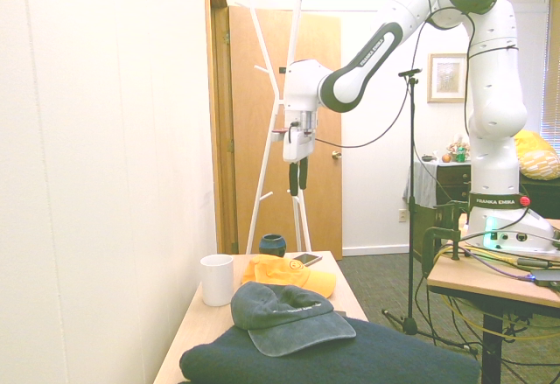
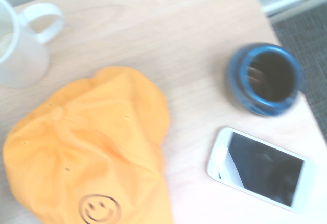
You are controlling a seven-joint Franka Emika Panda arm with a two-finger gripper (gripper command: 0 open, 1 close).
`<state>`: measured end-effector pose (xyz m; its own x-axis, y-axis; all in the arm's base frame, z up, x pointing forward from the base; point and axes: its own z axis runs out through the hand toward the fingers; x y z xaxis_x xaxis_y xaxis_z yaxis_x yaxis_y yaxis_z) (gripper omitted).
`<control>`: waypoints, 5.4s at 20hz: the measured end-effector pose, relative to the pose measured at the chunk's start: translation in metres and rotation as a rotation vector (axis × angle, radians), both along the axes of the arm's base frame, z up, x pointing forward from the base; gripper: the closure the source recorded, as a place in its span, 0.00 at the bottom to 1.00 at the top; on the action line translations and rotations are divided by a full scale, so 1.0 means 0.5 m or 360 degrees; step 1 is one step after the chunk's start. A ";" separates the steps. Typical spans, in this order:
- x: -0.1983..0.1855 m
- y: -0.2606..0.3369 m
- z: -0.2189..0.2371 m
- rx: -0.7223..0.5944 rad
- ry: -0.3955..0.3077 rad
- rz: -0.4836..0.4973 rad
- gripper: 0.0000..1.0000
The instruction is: Hang the cap
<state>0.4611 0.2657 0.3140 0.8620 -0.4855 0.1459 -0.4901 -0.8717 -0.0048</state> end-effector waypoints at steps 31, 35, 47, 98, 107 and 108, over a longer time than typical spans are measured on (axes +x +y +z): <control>0.119 0.238 -0.322 -0.0170 -0.0007 0.0248 1.00; 0.126 0.229 -0.322 -0.0173 -0.0008 0.0229 1.00; 0.126 0.221 -0.327 -0.0197 -0.0013 0.0217 1.00; -0.009 -0.219 0.865 -0.1297 -0.1191 -0.0306 1.00; 0.022 -0.286 0.806 -0.1258 -0.1100 -0.0330 1.00; 0.025 -0.287 0.796 -0.1251 -0.1092 -0.0326 1.00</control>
<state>0.4737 0.1224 0.7121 0.3887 -0.1702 0.9055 -0.7339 -0.6514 0.1926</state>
